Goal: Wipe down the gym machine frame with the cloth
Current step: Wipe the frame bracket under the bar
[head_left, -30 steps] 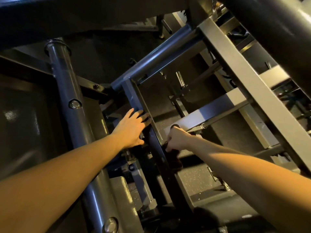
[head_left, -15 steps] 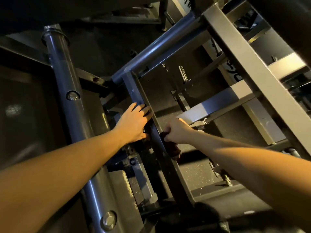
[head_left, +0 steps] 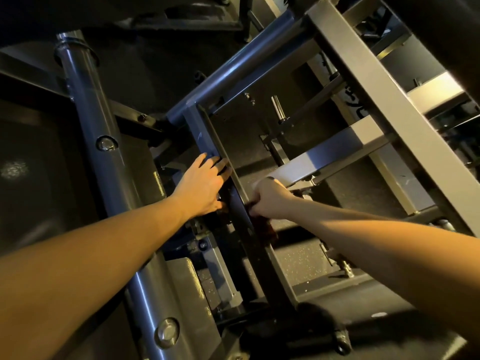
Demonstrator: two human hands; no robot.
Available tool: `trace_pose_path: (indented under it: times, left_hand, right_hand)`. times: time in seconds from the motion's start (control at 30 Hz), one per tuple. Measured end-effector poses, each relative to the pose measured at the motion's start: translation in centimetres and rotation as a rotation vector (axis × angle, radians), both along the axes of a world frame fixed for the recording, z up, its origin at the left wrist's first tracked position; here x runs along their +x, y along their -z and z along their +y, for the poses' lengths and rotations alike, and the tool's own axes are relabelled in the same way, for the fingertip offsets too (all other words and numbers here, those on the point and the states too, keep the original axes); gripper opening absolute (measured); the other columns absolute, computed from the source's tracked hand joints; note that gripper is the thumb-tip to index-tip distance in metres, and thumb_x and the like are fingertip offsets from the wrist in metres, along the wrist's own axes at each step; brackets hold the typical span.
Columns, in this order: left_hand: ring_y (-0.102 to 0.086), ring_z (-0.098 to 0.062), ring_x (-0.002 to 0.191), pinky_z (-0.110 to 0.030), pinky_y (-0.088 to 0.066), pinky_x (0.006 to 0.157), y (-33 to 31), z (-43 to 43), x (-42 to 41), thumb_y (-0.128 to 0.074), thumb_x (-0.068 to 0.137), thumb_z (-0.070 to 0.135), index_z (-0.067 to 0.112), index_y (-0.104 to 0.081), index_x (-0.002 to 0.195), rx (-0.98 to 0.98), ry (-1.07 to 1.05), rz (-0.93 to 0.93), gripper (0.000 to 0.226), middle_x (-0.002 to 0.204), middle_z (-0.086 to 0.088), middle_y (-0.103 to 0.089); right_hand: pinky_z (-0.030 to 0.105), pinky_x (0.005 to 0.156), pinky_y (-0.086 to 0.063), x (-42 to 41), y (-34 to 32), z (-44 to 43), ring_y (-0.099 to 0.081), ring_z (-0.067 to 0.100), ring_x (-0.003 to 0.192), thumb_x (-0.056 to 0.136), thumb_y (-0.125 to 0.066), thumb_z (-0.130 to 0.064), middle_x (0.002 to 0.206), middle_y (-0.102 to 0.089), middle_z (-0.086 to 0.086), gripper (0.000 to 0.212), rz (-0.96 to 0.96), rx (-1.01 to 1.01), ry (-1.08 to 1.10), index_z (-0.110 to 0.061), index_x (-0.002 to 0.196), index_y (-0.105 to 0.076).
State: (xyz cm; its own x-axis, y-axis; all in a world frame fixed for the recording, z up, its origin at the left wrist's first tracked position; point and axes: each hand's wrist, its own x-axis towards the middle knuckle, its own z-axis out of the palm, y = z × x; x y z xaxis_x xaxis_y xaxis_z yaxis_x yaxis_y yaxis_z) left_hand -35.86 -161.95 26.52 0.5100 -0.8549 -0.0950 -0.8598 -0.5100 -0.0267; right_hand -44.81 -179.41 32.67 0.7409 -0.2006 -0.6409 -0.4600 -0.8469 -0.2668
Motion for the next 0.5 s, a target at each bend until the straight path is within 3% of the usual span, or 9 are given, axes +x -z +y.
trace_pose_path:
  times: [0.07, 0.13, 0.2, 0.27, 0.37, 0.43, 0.5]
  left_hand:
    - [-0.024, -0.028, 0.153, -0.05, -0.013, 0.126, -0.2, -0.1, -0.1, -0.055, 0.087, 0.074, 0.021, -0.03, 0.159, 0.009, -0.004, -0.004, 0.093, 0.166, -0.008, -0.028]
    - [-0.023, -0.028, 0.153, -0.05, -0.012, 0.126, -0.2, -0.1, -0.2, -0.055, 0.087, 0.074, 0.021, -0.028, 0.16, 0.015, -0.015, -0.004, 0.094, 0.167, -0.008, -0.026]
    - [-0.023, -0.027, 0.153, -0.05, -0.013, 0.127, -0.2, -0.2, -0.3, -0.057, 0.086, 0.073, 0.021, -0.028, 0.16, 0.017, -0.017, 0.008, 0.094, 0.167, -0.007, -0.026]
    - [-0.025, -0.027, 0.153, -0.05, -0.013, 0.126, -0.2, -0.1, -0.2, -0.059, 0.085, 0.072, 0.021, -0.029, 0.16, 0.016, -0.022, 0.012, 0.095, 0.166, -0.007, -0.027]
    - [-0.024, -0.028, 0.152, -0.05, -0.013, 0.127, 0.0, -0.1, -0.3, -0.06, 0.084, 0.071, 0.023, -0.028, 0.16, 0.023, -0.025, 0.016, 0.095, 0.166, -0.007, -0.026]
    - [-0.024, -0.028, 0.152, -0.05, -0.013, 0.127, 0.1, -0.1, -0.2, -0.06, 0.084, 0.071, 0.023, -0.029, 0.16, 0.027, -0.025, 0.021, 0.095, 0.167, -0.007, -0.026]
    - [-0.024, -0.028, 0.152, -0.05, -0.013, 0.126, 0.1, 0.0, -0.1, -0.06, 0.084, 0.072, 0.022, -0.029, 0.16, 0.026, -0.023, 0.026, 0.096, 0.166, -0.007, -0.027]
  right_hand:
    - [0.024, 0.064, -0.051, -1.9, -0.6, -0.5, -0.067, 0.014, 0.083, 0.084, -0.079, -0.015, 0.092, -0.067, 0.002, 0.019, 0.377, -0.02, -0.017, -0.018, 0.089, -0.06]
    - [0.028, 0.069, -0.052, -3.7, -0.5, -0.2, -0.064, 0.018, 0.089, 0.083, -0.08, -0.013, 0.098, -0.065, 0.004, 0.027, 0.558, -0.063, -0.02, -0.013, 0.101, -0.06]
    - [0.03, 0.073, -0.054, -3.8, -0.4, 0.1, -0.065, 0.018, 0.088, 0.084, -0.078, -0.014, 0.097, -0.065, 0.005, 0.025, 0.501, -0.09, -0.007, -0.01, 0.103, -0.063]
    - [0.024, 0.061, -0.051, -2.3, -0.2, -0.1, -0.066, 0.013, 0.077, 0.088, -0.075, -0.017, 0.087, -0.066, 0.003, 0.012, 0.258, -0.051, 0.104, -0.014, 0.089, -0.064]
    - [0.018, 0.052, -0.051, -0.6, 0.0, 0.1, -0.071, 0.009, 0.075, 0.088, -0.076, -0.018, 0.089, -0.07, 0.002, 0.011, -0.066, 0.048, 0.287, -0.016, 0.094, -0.067]
    - [0.017, 0.052, -0.051, -0.8, 0.1, 0.3, -0.071, 0.01, 0.075, 0.087, -0.078, -0.019, 0.09, -0.07, 0.002, 0.014, -0.028, 0.051, 0.278, -0.016, 0.093, -0.066]
    - [0.022, 0.06, -0.055, -2.0, -0.3, 0.3, -0.07, 0.013, 0.079, 0.086, -0.078, -0.017, 0.093, -0.069, 0.004, 0.018, 0.185, 0.053, 0.298, -0.014, 0.097, -0.064]
